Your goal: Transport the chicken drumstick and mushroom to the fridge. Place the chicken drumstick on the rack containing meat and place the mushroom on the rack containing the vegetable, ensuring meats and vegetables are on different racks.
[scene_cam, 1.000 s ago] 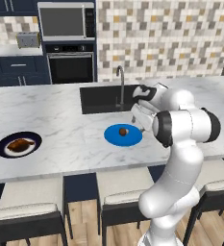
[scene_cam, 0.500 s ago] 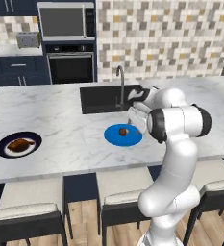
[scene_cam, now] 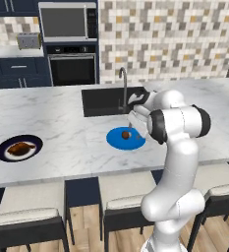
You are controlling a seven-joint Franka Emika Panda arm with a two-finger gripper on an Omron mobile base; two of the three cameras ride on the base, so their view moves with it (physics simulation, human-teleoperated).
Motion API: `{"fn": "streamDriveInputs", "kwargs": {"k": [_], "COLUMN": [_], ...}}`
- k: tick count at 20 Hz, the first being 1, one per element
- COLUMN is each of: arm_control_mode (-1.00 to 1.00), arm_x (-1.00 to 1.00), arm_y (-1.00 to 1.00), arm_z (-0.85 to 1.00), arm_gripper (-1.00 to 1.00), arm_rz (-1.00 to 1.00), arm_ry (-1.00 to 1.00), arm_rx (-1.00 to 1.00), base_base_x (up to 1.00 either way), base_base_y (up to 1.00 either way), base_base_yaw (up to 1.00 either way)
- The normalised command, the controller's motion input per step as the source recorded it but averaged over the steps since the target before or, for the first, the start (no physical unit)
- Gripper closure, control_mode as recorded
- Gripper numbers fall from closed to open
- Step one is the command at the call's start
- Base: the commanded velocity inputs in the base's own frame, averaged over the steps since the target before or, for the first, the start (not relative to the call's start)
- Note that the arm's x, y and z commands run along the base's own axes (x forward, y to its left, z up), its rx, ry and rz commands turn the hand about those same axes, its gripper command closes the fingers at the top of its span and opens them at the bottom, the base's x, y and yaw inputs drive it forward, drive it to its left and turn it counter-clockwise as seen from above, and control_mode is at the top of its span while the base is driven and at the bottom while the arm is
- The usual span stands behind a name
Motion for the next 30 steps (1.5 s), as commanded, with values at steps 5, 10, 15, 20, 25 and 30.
{"fn": "streamDriveInputs", "kwargs": {"k": [5,10,15,20,25,30], "arm_control_mode": [-1.00,-1.00,-1.00,-1.00,-1.00,-1.00], "arm_x": [0.09,0.12,0.31,0.36,0.25,-0.04], "arm_y": [0.00,0.00,0.04,0.04,0.04,0.04], "arm_z": [-0.18,-0.16,-0.08,-0.10,-0.19,-0.09], "arm_gripper": [-1.00,-1.00,-1.00,-1.00,-1.00,-1.00], "arm_rz": [0.02,0.03,0.02,0.02,0.02,0.02], "arm_ry": [-0.01,-0.02,-0.03,-0.03,0.00,0.00], "arm_rx": [0.00,0.00,-0.02,-0.03,0.00,0.00], "base_base_x": [0.00,0.00,0.00,0.00,0.00,0.00], "base_base_y": [0.00,0.00,0.00,0.00,0.00,0.00], "base_base_yaw": [0.00,0.00,0.00,0.00,0.00,0.00]}}
